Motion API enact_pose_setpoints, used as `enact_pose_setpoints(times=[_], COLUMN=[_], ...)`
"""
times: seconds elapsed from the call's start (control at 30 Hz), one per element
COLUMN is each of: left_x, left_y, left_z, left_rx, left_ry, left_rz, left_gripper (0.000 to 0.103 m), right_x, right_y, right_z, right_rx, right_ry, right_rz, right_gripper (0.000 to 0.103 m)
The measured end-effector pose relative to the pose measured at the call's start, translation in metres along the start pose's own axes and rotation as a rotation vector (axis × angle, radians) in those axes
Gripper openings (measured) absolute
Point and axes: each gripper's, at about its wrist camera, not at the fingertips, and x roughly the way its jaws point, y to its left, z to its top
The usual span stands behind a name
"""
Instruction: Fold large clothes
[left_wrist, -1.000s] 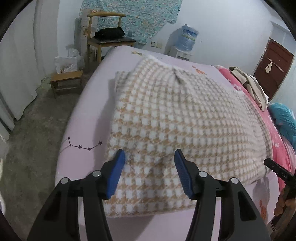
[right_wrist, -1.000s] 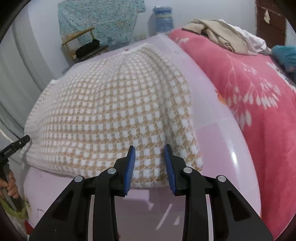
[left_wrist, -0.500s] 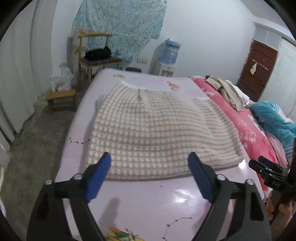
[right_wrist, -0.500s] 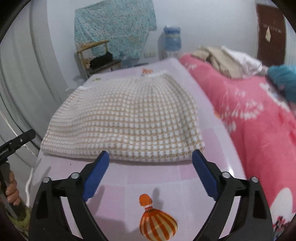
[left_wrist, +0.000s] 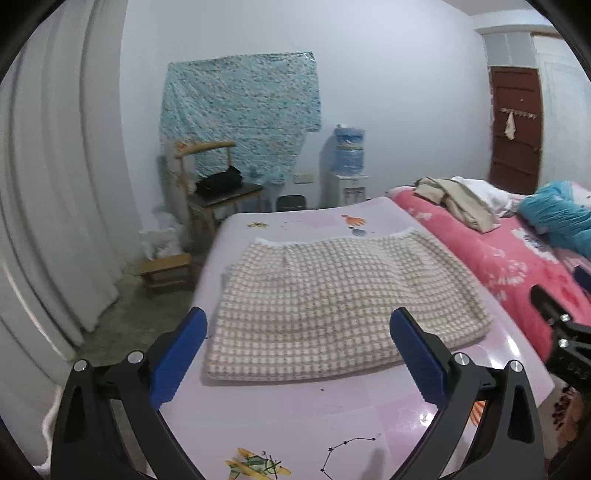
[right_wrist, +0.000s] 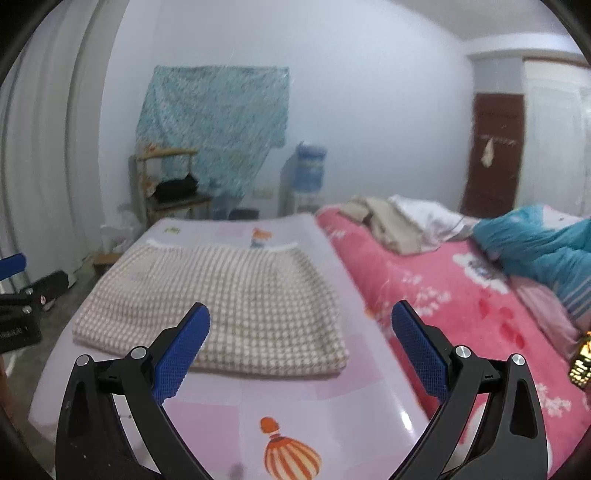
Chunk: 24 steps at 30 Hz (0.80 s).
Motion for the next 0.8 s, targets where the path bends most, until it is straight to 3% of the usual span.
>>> enact_pose_setpoints(times=[0.07,0.13,0.4,0.5,0.7,0.8], left_x=[0.000,0.002,0.040,0.053,0.071,0.078], left_y=[-0.005,-0.009,-0.020,-0.023,-0.024,-0.021], left_z=[-0.001,-0.001,-0.016,-0.023,-0.030,-0.031], left_rx=[-0.004,-0.013,-0.032,-0.031,-0.045,-0.053], left_ry=[0.005,0.032,0.285,0.343,0.395,0.418], left_rz=[0.027,0.023,0.054,0.058,0.046,0.042], left_gripper=[0.098,0.098,0.098,0.098,0.098,0.098], right_x=[-0.004,-0.002,0.037,0.052,0.080,0.085], right_y=[-0.002,-0.005,-0.009,-0.004,0.011,0.017], right_z=[-0.003,-0.004,-0.010,-0.014,-0.028,-0.034], right_rx=[-0.001,0.007,0.076,0.071,0.060,0.049], right_ry=[-0.024,0.005,0.234,0.300,0.460,0.491], right_rz=[0.005,0.039,0.124,0.135,0.170,0.172], right_gripper=[0.095,0.095,0.095,0.095,0.095,0.095])
